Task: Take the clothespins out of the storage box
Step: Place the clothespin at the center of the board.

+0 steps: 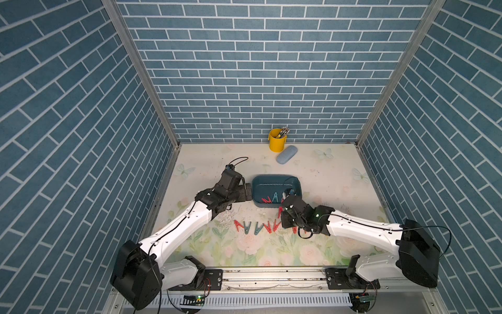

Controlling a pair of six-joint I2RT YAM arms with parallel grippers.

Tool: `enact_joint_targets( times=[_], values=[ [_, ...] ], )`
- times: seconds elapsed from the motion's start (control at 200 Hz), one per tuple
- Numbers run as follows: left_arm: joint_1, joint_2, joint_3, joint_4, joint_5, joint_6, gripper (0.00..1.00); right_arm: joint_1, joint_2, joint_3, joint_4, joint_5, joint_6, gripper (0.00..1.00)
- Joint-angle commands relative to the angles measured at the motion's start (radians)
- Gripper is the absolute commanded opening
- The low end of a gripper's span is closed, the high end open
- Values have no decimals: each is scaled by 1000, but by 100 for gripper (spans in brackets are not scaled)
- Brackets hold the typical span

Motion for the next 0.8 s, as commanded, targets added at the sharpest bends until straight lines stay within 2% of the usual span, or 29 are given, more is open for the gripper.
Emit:
enact_joint_targets(
  times=[0.0, 0.295, 0.685, 0.795],
  values=[
    [12, 14, 25, 13, 27, 35, 99, 72, -8, -34, -27, 63, 127, 0],
    [23, 32, 25, 24, 66, 43, 100, 237, 42, -90, -14, 79, 243, 0],
    [23, 17, 6, 26, 75, 30, 99, 265, 78, -151, 53, 34, 290, 0],
    [22, 18, 0, 27, 79, 22, 99, 263, 104, -144, 58, 33, 283, 4]
  ],
)
